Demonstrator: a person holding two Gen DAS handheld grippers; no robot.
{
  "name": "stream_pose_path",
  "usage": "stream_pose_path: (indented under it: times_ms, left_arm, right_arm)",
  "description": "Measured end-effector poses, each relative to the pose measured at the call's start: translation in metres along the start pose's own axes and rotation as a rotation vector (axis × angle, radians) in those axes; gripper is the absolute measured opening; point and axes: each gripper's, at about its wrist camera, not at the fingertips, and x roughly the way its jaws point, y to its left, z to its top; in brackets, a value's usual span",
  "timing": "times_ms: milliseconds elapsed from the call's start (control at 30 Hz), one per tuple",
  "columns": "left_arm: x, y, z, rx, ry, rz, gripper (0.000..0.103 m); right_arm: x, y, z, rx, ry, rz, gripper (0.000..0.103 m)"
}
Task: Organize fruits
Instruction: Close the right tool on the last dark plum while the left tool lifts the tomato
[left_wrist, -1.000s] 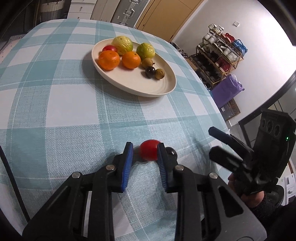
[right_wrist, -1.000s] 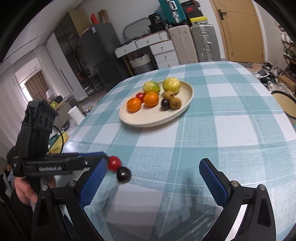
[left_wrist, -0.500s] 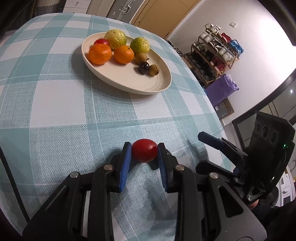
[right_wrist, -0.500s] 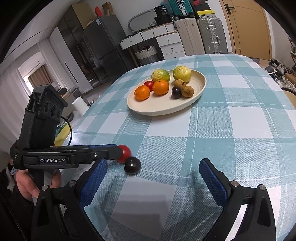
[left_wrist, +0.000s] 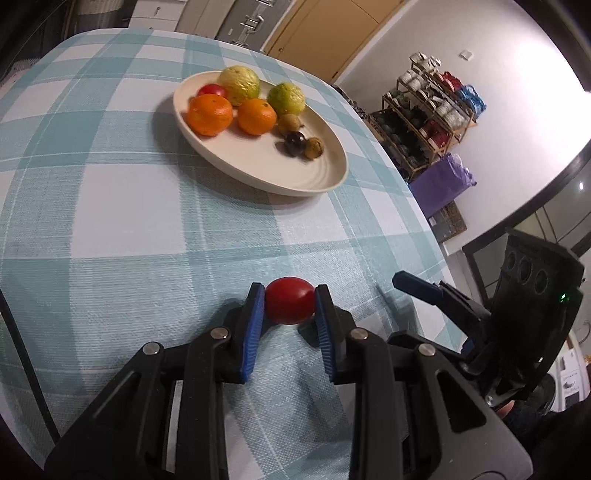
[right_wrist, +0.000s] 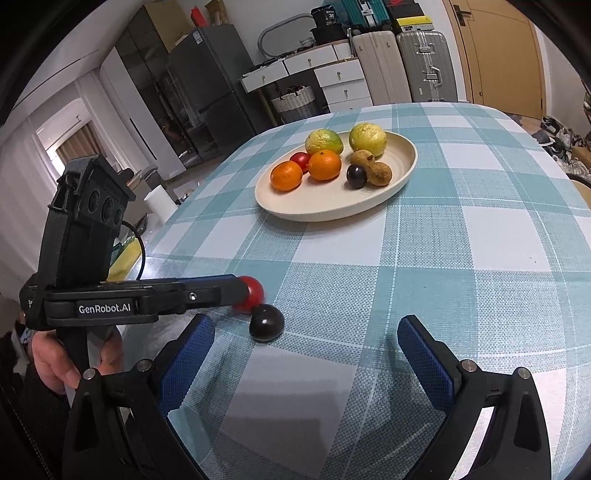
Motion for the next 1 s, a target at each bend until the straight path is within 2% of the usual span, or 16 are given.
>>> stream_pose_path:
  times_ms: [400,600,633,733,800,833,900,1000]
  left_arm:
    - [-0.03,0.023,0.004,-0.049,-0.062,-0.005,0.024]
    - [-0.041,0.026,0.004,-0.047,-0.088,-0.014,0.024]
    - [-0.042,0.028,0.004,-0.049,-0.091,-0.015,0.024]
    - [-0.047,0.031,0.005,-0.056,-0.099,-0.022,0.024]
    - [-0.049,0.034,0.006,-0.065,-0.105,-0.023,0.024]
    - [-0.05,0.035,0.006,-0.07,-0.106,-0.027,0.024]
    - [-0.052,0.038,0.008,-0.077,-0.11,-0.03,0.024]
    - [-0.054,0.039,0.01,-0.076,-0.116,-0.028,0.024]
  right_arm:
    - [0.019,0.021,0.001,-0.068,0.063,0.026,0.099]
    - [0.033,0.03,0.004,-0.099,0.099,0.014,0.077]
    - [0.035,0.031,0.004,-0.099,0.104,0.013,0.068]
    - [0.038,0.033,0.006,-0.101,0.115,0.026,0.051]
    - [0.041,0.034,0.007,-0.099,0.124,0.038,0.043]
    - [0.042,0.036,0.007,-0.103,0.123,0.023,0.033]
    - [0.043,0.036,0.007,-0.109,0.12,0.005,0.025]
    - [0.041,0.035,0.007,-0.102,0.104,0.011,0.024]
